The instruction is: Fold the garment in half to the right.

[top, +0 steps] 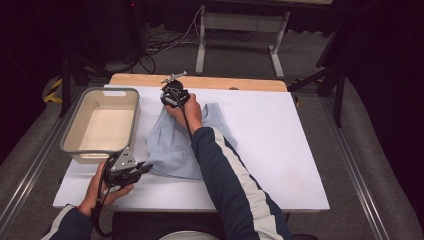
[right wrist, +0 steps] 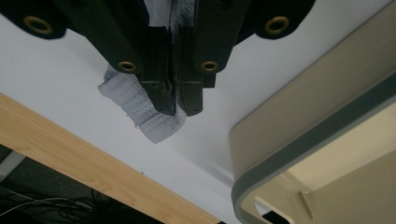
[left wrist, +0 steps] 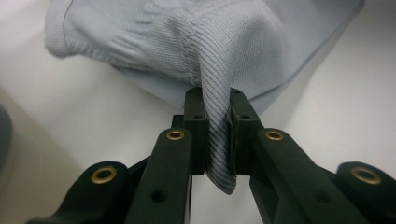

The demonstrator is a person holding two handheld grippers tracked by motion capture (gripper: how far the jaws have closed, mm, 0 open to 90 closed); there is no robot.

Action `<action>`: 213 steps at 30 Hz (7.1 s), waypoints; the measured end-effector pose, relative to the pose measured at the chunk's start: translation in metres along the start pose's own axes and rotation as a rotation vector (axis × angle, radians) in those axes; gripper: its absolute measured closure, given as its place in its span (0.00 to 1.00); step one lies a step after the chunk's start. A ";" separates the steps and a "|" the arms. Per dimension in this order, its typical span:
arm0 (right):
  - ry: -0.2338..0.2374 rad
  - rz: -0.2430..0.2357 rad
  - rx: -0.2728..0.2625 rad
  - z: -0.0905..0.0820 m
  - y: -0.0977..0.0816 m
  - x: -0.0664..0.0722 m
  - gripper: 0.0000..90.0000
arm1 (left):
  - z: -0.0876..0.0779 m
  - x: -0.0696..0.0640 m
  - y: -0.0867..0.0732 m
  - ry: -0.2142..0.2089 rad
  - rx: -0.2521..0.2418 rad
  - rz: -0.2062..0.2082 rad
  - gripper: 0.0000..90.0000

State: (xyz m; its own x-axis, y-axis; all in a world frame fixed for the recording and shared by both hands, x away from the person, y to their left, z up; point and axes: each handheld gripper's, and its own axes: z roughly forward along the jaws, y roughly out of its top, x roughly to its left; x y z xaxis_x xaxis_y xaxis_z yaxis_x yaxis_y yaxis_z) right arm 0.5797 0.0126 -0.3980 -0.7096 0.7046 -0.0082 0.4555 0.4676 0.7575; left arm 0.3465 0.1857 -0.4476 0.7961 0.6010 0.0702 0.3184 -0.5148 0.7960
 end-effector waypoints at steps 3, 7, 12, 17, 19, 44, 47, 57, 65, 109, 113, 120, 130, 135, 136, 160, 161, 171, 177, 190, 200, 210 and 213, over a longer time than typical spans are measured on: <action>0.012 0.007 -0.013 -0.008 0.001 -0.002 0.96 | 0.000 -0.004 0.014 -0.014 -0.013 0.033 0.90; 0.021 0.001 -0.036 -0.021 0.004 -0.007 0.96 | 0.002 -0.009 0.029 -0.022 -0.033 0.062 0.90; 0.020 0.002 -0.067 -0.036 0.002 -0.015 0.96 | 0.011 -0.019 0.048 -0.050 -0.053 0.102 0.90; 0.029 0.010 -0.103 -0.056 0.000 -0.025 0.96 | 0.022 -0.030 0.067 -0.070 -0.049 0.163 0.90; 0.025 0.012 -0.109 -0.064 -0.002 -0.029 0.96 | 0.026 -0.033 0.073 -0.081 -0.048 0.176 0.90; -0.105 0.042 -0.069 -0.105 -0.073 -0.110 0.95 | 0.116 -0.079 0.113 -0.150 0.046 0.333 0.85; -0.126 0.029 -0.048 -0.104 -0.082 -0.113 0.95 | 0.122 -0.082 0.113 -0.181 0.035 0.343 0.86; -0.177 0.047 -0.032 -0.104 -0.103 -0.126 0.85 | 0.129 -0.093 0.117 -0.239 -0.039 0.332 0.65; -0.144 0.067 -0.116 -0.141 -0.124 -0.123 0.63 | 0.099 -0.083 0.108 -0.245 -0.171 0.302 0.42; 0.003 -0.105 -0.038 -0.197 -0.198 -0.064 0.75 | 0.090 -0.050 0.050 -0.201 -0.058 0.254 0.67; 0.028 -0.094 -0.048 -0.193 -0.200 -0.064 0.54 | 0.088 -0.047 0.046 -0.239 -0.028 0.263 0.50; 0.026 -0.150 -0.018 -0.182 -0.202 -0.055 0.70 | 0.095 -0.055 0.042 -0.190 0.031 0.282 0.52; -0.004 -0.178 -0.064 -0.192 -0.199 -0.051 0.96 | 0.092 -0.058 0.043 -0.165 0.029 0.328 0.88; -0.003 -0.144 -0.116 -0.204 -0.193 -0.055 0.97 | 0.085 -0.058 0.050 -0.171 -0.027 0.314 0.91; -0.008 -0.136 -0.125 -0.207 -0.192 -0.057 0.97 | 0.085 -0.059 0.052 -0.174 -0.042 0.306 0.91; -0.095 -0.098 -0.020 -0.180 -0.208 -0.070 0.95 | 0.092 -0.055 0.052 -0.259 0.025 0.317 0.82; -0.099 -0.103 -0.025 -0.182 -0.208 -0.070 0.94 | 0.089 -0.054 0.053 -0.267 0.013 0.319 0.81; -0.132 -0.104 -0.167 -0.207 -0.194 -0.063 1.00 | 0.065 -0.036 0.071 -0.211 -0.130 0.256 1.00; -0.067 -0.151 -0.184 -0.198 -0.185 -0.047 1.00 | 0.091 -0.031 0.092 -0.176 -0.154 0.212 1.00; -0.007 -0.226 -0.149 -0.162 -0.187 -0.021 1.00 | 0.136 -0.028 0.096 -0.156 -0.088 0.175 1.00; -0.049 -0.285 -0.013 -0.140 -0.200 -0.023 1.00 | 0.154 -0.027 0.086 -0.167 -0.023 0.157 1.00; -0.018 -0.254 -0.054 -0.148 -0.201 -0.026 1.00 | 0.141 -0.019 0.088 -0.173 -0.133 0.091 0.98; -0.044 -0.247 -0.097 -0.157 -0.197 -0.027 1.00 | 0.136 -0.013 0.096 -0.137 -0.149 0.105 0.97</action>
State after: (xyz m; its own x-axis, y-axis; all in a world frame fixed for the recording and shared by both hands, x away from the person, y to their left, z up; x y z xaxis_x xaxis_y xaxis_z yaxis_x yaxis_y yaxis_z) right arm 0.4244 -0.1821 -0.4444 -0.7682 0.5987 -0.2270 0.2166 0.5766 0.7878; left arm 0.4369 0.0451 -0.4542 0.8867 0.4548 0.0835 0.1585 -0.4686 0.8691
